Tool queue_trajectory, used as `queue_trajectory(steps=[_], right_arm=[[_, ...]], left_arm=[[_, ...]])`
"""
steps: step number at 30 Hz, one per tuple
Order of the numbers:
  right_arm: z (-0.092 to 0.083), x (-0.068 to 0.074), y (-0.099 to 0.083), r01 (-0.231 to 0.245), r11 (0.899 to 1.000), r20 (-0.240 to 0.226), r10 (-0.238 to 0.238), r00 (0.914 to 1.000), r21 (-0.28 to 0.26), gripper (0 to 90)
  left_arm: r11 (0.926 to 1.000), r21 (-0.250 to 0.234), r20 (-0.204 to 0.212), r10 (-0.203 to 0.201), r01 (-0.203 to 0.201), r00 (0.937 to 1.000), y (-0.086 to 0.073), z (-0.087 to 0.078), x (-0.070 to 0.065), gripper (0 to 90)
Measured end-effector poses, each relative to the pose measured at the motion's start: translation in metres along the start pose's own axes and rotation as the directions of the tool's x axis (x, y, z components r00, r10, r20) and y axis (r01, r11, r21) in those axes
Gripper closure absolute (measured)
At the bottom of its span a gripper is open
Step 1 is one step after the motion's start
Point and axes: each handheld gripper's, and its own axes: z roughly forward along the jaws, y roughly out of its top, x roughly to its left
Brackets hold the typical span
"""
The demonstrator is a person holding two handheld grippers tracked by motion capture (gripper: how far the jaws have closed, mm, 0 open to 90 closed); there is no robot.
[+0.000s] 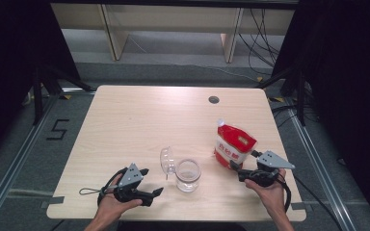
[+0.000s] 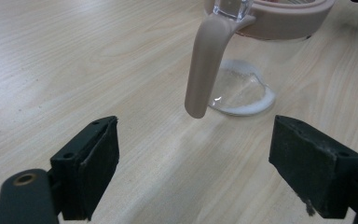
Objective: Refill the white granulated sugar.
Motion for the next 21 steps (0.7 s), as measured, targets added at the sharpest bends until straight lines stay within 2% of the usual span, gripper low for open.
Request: queue_trajectory(steps=[1, 3, 4, 5, 6, 7, 8, 9, 12, 13, 14, 15, 16, 19, 21], right_arm=[[0.001, 0.0, 0.0, -0.014, 1.0, -0.009, 0.014, 0.9999, 0.003, 16.5], [0.005, -0.003, 0.0, 0.022, 1.0, 0.001, -0.022, 0.9998, -0.007, 20.6], [0.005, -0.002, -0.001, -0.013, 1.0, -0.007, 0.013, 0.9999, 0.0, 22.2], [0.007, -0.003, -0.002, -0.004, 1.0, -0.005, 0.004, 1.0, -0.015, 22.1], [0.012, -0.006, -0.002, -0.004, 1.0, -0.03, 0.003, 0.9995, -0.031, 22.1], [0.012, -0.004, -0.003, -0.032, 0.999, -0.023, 0.031, 0.9992, -0.021, 22.6], [0.012, -0.004, -0.003, -0.032, 0.999, -0.023, 0.031, 0.9992, -0.021, 22.6], [0.014, -0.006, -0.004, 0.014, 0.999, -0.005, -0.014, 0.9999, -0.033, 23.9], [0.016, -0.005, -0.004, -0.014, 1.0, -0.025, 0.014, 0.9996, -0.023, 24.5], [0.019, -0.003, -0.005, 0.006, 0.999, -0.009, -0.006, 0.9999, -0.042, 24.7], [0.019, -0.003, -0.005, 0.006, 0.999, -0.009, -0.006, 0.9999, -0.042, 24.7], [0.019, -0.004, -0.005, 0.027, 0.999, -0.028, -0.028, 0.9992, -0.03, 24.8], [0.019, -0.004, -0.005, 0.027, 0.999, -0.028, -0.028, 0.9992, -0.03, 24.8], [0.022, -0.001, -0.006, -0.017, 0.999, -0.02, 0.017, 0.9997, -0.041, 25.0], [0.022, -0.002, -0.006, -0.006, 1.0, -0.035, 0.005, 0.9994, -0.021, 25.0]], left_arm=[[1.0, 0.001, 0.0, 0.003, -0.003, 1.0, 0.0, 0.0, 0.0, 15.5], [1.0, -0.002, 0.005, 0.003, -0.003, 1.0, 0.0, 0.0, 0.0, 15.5], [1.0, -0.003, 0.007, 0.002, -0.002, 1.0, 0.0, 0.0, 0.0, 15.5], [1.0, -0.003, 0.01, 0.002, -0.002, 1.0, 0.0, 0.0, 0.0, 15.5], [1.0, -0.003, 0.008, -0.002, 0.002, 1.0, 0.0, 0.0, -0.001, 15.5], [1.0, -0.003, 0.008, -0.002, 0.002, 1.0, 0.0, 0.0, -0.001, 15.5], [1.0, -0.004, 0.008, -0.003, 0.003, 1.0, 0.0, 0.0, -0.001, 15.5], [0.9999, -0.01, 0.01, -0.003, 0.003, 0.9999, 0.0, 0.0, -0.001, 15.5], [1.0, -0.007, 0.004, -0.001, 0.001, 1.0, 0.0, -0.001, -0.001, 15.5], [0.9999, -0.009, 0.004, -0.007, 0.007, 1.0, 0.0, -0.001, -0.002, 15.5], [0.9999, -0.009, 0.009, -0.006, 0.006, 0.9999, 0.0, 0.0, -0.001, 15.5], [1.0, -0.006, 0.015, -0.001, 0.001, 0.9999, 0.0, 0.0, -0.001, 15.5], [1.0, -0.002, 0.014, 0.004, -0.004, 0.9999, 0.0, 0.0, -0.001, 15.5], [1.0, -0.005, 0.014, 0.001, -0.001, 0.9999, 0.0, 0.0, -0.001, 15.5], [0.9999, -0.01, 0.012, -0.004, 0.004, 0.9999, 0.0, 0.0, -0.001, 15.5]])
